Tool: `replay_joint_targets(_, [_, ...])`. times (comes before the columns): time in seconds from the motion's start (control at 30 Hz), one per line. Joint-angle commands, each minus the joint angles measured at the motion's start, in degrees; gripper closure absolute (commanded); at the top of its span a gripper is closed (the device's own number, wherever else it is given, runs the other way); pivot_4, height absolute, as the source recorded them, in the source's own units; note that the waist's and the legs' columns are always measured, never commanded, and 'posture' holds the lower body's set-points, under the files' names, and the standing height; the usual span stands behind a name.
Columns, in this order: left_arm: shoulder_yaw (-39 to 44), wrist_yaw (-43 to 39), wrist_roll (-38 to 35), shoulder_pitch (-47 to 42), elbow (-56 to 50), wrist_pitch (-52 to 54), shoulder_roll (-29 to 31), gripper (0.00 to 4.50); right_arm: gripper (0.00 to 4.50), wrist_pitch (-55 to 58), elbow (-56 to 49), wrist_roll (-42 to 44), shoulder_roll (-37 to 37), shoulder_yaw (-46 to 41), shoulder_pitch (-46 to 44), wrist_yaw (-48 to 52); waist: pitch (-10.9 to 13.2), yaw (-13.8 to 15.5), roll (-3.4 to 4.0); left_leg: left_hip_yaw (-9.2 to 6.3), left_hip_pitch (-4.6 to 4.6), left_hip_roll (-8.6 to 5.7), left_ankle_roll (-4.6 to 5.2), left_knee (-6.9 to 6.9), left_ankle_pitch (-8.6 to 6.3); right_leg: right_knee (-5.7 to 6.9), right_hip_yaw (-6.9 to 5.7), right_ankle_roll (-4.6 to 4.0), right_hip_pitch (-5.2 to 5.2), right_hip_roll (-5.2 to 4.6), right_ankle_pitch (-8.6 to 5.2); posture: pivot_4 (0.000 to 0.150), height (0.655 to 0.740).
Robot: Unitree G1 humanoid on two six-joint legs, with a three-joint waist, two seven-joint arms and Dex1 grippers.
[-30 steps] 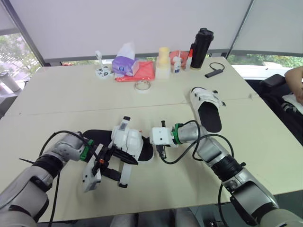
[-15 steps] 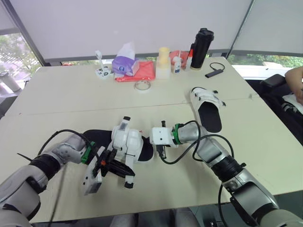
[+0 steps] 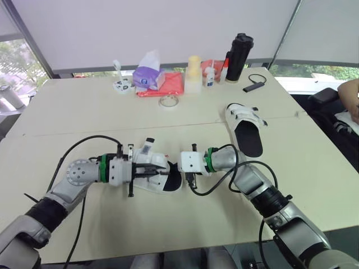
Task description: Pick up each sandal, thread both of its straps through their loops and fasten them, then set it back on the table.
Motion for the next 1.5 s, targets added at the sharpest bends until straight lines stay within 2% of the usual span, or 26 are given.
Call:
replay_joint_targets(0.03, [7.99, 3.1, -3.63, -0.01, -5.19, 11.45, -1.62, 4.48, 4.5, -0.05, 0.38, -1.4, -0.71, 2.03, 1.25, 0.97, 0.0, 0.01, 0.0, 0.0, 0.0, 0.0, 0.0, 0.0, 0.0, 0.0, 0.0, 0.0, 0.0, 0.0, 0.0, 0.15, 0.74])
replay_joint_targets(0.23, [13.58, 4.02, -5.44, 0.2, -9.1, 29.31, -6.23, 4.48, 4.5, -1.03, 0.68, -2.13, -0.85, 2.3, 0.72, 1.06, 0.0, 0.04, 0.0, -0.01, 0.0, -0.01, 0.0, 0.01, 0.0, 0.0, 0.0, -0.01, 0.01, 0.0, 0.0, 0.15, 0.74])
replay_joint_targets(0.4, [14.14, -1.16, -2.48, 0.78, -9.69, 36.5, -7.98, 4.48, 4.5, -1.21, 0.6, -2.4, -0.95, 2.27, 0.6, 1.03, 0.0, 0.05, 0.0, -0.01, 0.0, -0.02, 0.0, 0.02, 0.0, 0.0, 0.0, -0.01, 0.02, 0.0, 0.01, 0.15, 0.74])
replay_joint_targets(0.53, [14.58, -4.17, 0.86, 1.27, -8.57, 37.1, -9.27, 4.48, 4.5, -0.97, 0.32, -2.46, -1.0, 2.14, 0.69, 0.98, 0.0, 0.09, -0.01, -0.01, 0.0, -0.03, 0.0, 0.03, 0.0, -0.01, 0.0, -0.05, 0.03, 0.0, 0.0, 0.15, 0.74])
replay_joint_targets(0.63, [14.83, -3.3, 5.15, 0.88, -6.2, 37.57, -10.58, 4.48, 4.5, -0.67, -0.12, -2.45, -1.14, 2.0, 0.86, 0.96, -0.01, 0.11, 0.0, -0.01, 0.0, -0.03, 0.0, 0.03, 0.0, -0.01, 0.0, -0.2, 0.03, 0.0, -0.08, 0.15, 0.74])
replay_joint_targets(0.8, [16.7, -2.01, 8.41, 1.49, -5.59, 40.02, -12.15, 4.48, 4.5, -0.03, -1.45, -2.2, -1.66, 1.65, 1.33, 1.16, -0.01, 0.14, -0.01, -0.01, 0.01, -0.03, 0.0, 0.04, 0.0, -0.01, 0.0, -0.17, 0.04, 0.0, -0.07, 0.15, 0.74])
replay_joint_targets(1.27, [18.26, -1.66, 11.83, 5.39, -10.9, 46.51, -13.71, 4.48, 4.5, 2.82, -7.95, 0.31, -4.42, 1.7, 2.29, 6.34, -0.01, 0.05, 0.0, -0.01, 0.02, -0.02, -0.01, 0.04, 0.0, -0.03, 0.0, -0.17, 0.06, -0.02, -0.07, 0.15, 0.74])
replay_joint_targets(1.5, [18.58, -1.1, 11.42, 5.87, -13.43, 51.89, -13.91, 4.48, 4.5, 5.68, -7.04, 0.29, -4.26, 3.78, 2.54, 9.11, -0.03, 0.02, -0.01, -0.01, 0.02, -0.02, -0.01, 0.04, 0.0, -0.04, 0.0, -0.16, 0.06, -0.02, -0.07, 0.15, 0.74])
